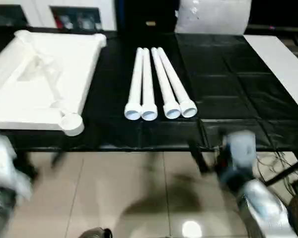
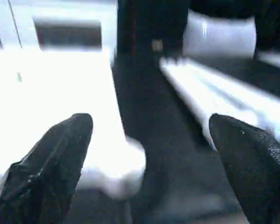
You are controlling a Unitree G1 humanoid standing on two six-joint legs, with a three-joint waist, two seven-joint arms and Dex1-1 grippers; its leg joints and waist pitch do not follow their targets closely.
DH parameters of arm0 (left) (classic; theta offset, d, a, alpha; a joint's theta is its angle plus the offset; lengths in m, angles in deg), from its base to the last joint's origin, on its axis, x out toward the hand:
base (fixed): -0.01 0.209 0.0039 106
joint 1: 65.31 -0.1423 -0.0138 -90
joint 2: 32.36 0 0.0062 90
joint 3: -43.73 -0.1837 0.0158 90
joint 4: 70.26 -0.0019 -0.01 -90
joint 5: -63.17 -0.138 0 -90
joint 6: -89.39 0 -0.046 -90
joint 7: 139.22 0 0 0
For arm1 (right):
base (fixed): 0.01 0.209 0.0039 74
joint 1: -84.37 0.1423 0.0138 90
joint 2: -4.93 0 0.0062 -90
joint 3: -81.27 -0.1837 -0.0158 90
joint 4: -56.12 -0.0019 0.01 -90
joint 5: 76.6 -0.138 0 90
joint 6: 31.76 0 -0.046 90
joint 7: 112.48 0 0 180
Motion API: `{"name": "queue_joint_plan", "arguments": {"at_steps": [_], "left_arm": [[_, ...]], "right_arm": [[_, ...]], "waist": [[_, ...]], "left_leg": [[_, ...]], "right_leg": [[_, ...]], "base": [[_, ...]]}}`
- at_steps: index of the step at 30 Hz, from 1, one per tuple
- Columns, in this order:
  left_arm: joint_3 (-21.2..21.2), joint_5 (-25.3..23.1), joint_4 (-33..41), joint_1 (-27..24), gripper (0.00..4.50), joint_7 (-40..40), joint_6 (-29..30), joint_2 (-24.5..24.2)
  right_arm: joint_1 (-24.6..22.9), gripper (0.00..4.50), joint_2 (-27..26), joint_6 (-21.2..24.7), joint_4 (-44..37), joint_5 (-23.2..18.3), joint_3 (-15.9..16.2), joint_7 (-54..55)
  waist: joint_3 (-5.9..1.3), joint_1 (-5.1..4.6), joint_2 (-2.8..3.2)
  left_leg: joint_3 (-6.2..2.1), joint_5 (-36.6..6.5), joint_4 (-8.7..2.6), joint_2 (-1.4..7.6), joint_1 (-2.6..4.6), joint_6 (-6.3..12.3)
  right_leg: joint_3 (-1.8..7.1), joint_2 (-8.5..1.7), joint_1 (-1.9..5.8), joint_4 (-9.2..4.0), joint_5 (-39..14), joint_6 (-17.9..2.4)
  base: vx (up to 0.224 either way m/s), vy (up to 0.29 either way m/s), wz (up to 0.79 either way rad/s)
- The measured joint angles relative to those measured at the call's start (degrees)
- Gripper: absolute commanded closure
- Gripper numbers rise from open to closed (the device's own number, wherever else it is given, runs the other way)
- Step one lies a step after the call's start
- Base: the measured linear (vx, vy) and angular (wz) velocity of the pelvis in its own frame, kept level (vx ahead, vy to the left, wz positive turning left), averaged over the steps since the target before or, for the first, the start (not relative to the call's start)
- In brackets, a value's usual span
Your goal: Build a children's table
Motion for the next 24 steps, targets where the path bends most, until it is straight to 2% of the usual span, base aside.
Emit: {"name": "queue_joint_plan", "arguments": {"at_steps": [2, 4, 6, 9, 12, 14, 16, 18, 20, 21, 22, 23, 24], "left_arm": [[-0.1, -1.9, -2.3, 4.0, 0.02, 1.7, 1.6, 1.0], [-1.1, -3.8, -4.2, 5.7, 0.02, 2.5, 2.3, 1.0], [-3.8, -6.5, -7.6, 7.6, 0.02, 2.5, 2.9, 0.3], [-7.7, -8.5, -12.5, 8.3, 0.02, 3.6, 2.9, 2.3], [-11.4, -11.2, -16.8, 8.0, 0.02, 4.2, 1.8, 3.0], [-13.9, -13.8, -18.7, 8.6, 0.02, 3.9, 1.3, 2.8], [-14.7, -14.2, -19.2, 9.8, 0.02, 3.7, 1.3, 2.9], [-14.7, -14.5, -19.3, 11.3, 0.02, 3.7, 1.0, 3.1], [-14.9, -14.9, -20.1, 12.0, 0.02, 3.7, 0.2, 3.5], [-14.9, -15.1, -20.6, 12.0, 0.02, 3.7, -0.2, 3.9], [-15.0, -15.3, -21.0, 11.8, 0.02, 3.8, -0.6, 4.0], [-15.0, -15.4, -21.7, 11.7, 0.02, 3.8, -0.7, 4.0], [-14.9, -15.6, -22.1, 11.7, 0.02, 3.9, -0.8, 4.0]], "right_arm": [[2.4, 0.0, -4.0, 2.3, 0.7, -0.3, -1.0, 4.6], [3.7, 0.0, -5.1, 2.9, 0.6, -1.2, -1.2, 6.7], [4.3, 0.0, -4.7, 3.1, 1.0, 0.8, 0.5, 7.4], [6.2, 0.0, -6.0, 3.1, 4.7, 3.8, 3.5, 8.7], [6.9, 0.0, -9.0, 3.5, 7.9, 3.7, 5.0, 10.0], [7.0, 0.0, -10.3, 3.3, 9.4, 4.2, 5.9, 11.7], [7.0, 0.0, -11.2, 3.1, 10.0, 4.5, 6.0, 12.9], [7.0, 0.0, -11.1, 3.0, 10.2, 4.8, 6.1, 13.0], [7.0, 0.0, -10.2, 2.8, 10.5, 5.6, 6.1, 12.9], [7.0, 0.0, -9.7, 2.6, 11.0, 6.1, 5.9, 12.9], [7.1, 0.0, -9.2, 2.4, 11.8, 6.7, 6.0, 12.8], [7.2, 0.0, -8.8, 2.2, 12.6, 7.3, 6.0, 12.7], [7.2, 0.0, -8.8, 2.0, 12.9, 7.3, 6.1, 12.7]], "waist": [[-0.01, -0.1, 0.01], [-0.11, -0.09, 0.42], [-0.31, -0.14, 0.66], [-0.6, -0.45, 1.17], [-0.72, -1.06, 1.8], [-0.8, -1.37, 1.78], [-0.81, -1.3, 1.76], [-1.03, -1.05, 1.93], [-1.37, -0.66, 2.34], [-1.61, -0.13, 2.72], [-1.83, 0.25, 3.05], [-2.11, 0.57, 3.47], [-2.2, 0.6, 3.59]], "left_leg": [[-0.02, 0.1, 0.22, 0.0, 0.1, -0.08], [-0.08, 0.1, 0.32, 0.0, 0.15, -0.16], [-0.08, 0.2, 0.33, -0.01, 0.29, -0.26], [-0.09, 0.2, 0.38, -0.01, 0.31, -0.34], [-0.11, 0.2, 0.44, -0.01, 0.22, -0.35], [-0.17, 0.3, 0.44, 0.0, 0.21, -0.39], [-0.19, 0.3, 0.52, 0.0, 0.12, -0.33], [-0.18, 0.2, 0.88, -0.03, -0.37, 0.13], [-0.27, -0.1, 1.98, -0.04, -0.92, 1.22], [-0.86, -1.1, 3.66, -0.07, -1.65, 2.7], [-1.97, -1.8, 5.09, -0.23, -2.44, 3.85], [-2.95, -2.2, 5.96, -0.38, -3.04, 3.75], [-2.88, -2.4, 6.11, -1.05, -3.05, 3.55]], "right_leg": [[0.06, 0.0, -0.05, 0.44, 0.0, 0.0], [0.07, 0.0, -0.01, 0.53, 0.0, 0.0], [0.14, 0.0, 0.07, 0.55, 0.1, 0.1], [0.17, 0.01, 0.07, 0.6, 0.2, 0.2], [0.16, 0.01, 0.01, 0.67, 0.3, 0.1], [0.09, 0.02, 0.01, 0.72, 0.3, 0.1], [0.08, 0.01, 0.0, 0.72, 0.3, 0.1], [0.11, -0.16, 0.02, 0.66, 0.3, 0.1], [0.3, -0.31, 0.06, 0.61, 0.3, 0.4], [0.5, -0.37, 0.08, 0.64, 0.4, 0.9], [0.7, -0.37, 0.09, 0.65, 0.4, 1.3], [0.88, -0.58, 0.15, 0.66, 0.4, 1.9], [0.99, -1.15, 0.15, 0.65, 0.5, 2.3]], "base": [[0.0, 0.0, 0.0], [0.0, 0.0, 0.0], [0.0, 0.0, 0.0], [0.0, 0.0, 0.0], [0.0, 0.0, 0.0], [0.0, 0.0, 0.0], [0.0, 0.0, 0.0], [0.0, 0.0, 0.0], [-0.002, 0.068, -0.01], [0.0, 0.115, -0.05], [-0.005, 0.151, -0.06], [-0.005, 0.151, -0.06], [-0.006, 0.203, 0.02]]}}
